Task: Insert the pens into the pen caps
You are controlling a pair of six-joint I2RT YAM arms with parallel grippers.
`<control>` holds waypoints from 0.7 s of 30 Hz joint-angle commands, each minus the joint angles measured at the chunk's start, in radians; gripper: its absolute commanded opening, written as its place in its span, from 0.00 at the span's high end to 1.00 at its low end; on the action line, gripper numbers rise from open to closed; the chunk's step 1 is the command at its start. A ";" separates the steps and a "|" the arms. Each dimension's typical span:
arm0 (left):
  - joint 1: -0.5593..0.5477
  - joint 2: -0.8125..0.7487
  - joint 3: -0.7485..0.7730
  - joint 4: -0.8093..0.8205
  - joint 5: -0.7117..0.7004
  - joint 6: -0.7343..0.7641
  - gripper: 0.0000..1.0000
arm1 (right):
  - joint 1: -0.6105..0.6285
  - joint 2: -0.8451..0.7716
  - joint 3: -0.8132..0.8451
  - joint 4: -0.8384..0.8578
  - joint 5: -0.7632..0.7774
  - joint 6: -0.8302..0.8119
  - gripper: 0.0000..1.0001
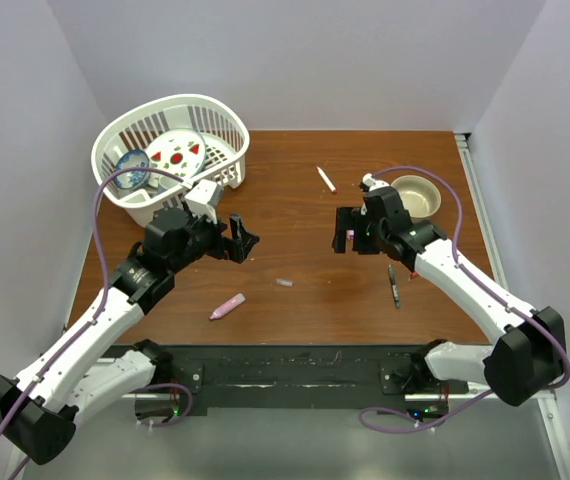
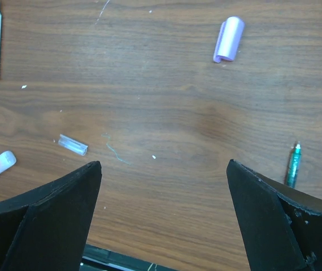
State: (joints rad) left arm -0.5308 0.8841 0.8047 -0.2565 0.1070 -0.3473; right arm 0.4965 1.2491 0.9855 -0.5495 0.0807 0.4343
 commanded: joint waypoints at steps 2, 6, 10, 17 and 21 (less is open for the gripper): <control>0.003 -0.007 0.004 0.020 -0.010 0.024 0.00 | -0.001 -0.045 0.038 -0.039 0.131 0.049 0.03; 0.003 -0.007 -0.002 0.033 -0.006 0.013 0.00 | -0.003 -0.033 0.033 -0.104 0.359 0.023 0.03; 0.005 -0.002 -0.002 0.031 0.002 0.004 0.00 | -0.059 0.084 0.070 -0.210 0.351 -0.006 0.10; 0.003 0.004 -0.006 0.048 0.037 0.004 0.00 | -0.144 0.177 -0.027 -0.187 0.275 0.018 0.43; 0.003 0.010 -0.004 0.046 0.046 0.004 0.00 | -0.156 0.202 -0.044 -0.190 0.300 0.024 0.48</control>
State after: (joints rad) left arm -0.5304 0.8894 0.8036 -0.2508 0.1280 -0.3481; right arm 0.3496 1.4525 0.9482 -0.7296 0.3672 0.4454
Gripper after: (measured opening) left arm 0.997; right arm 0.540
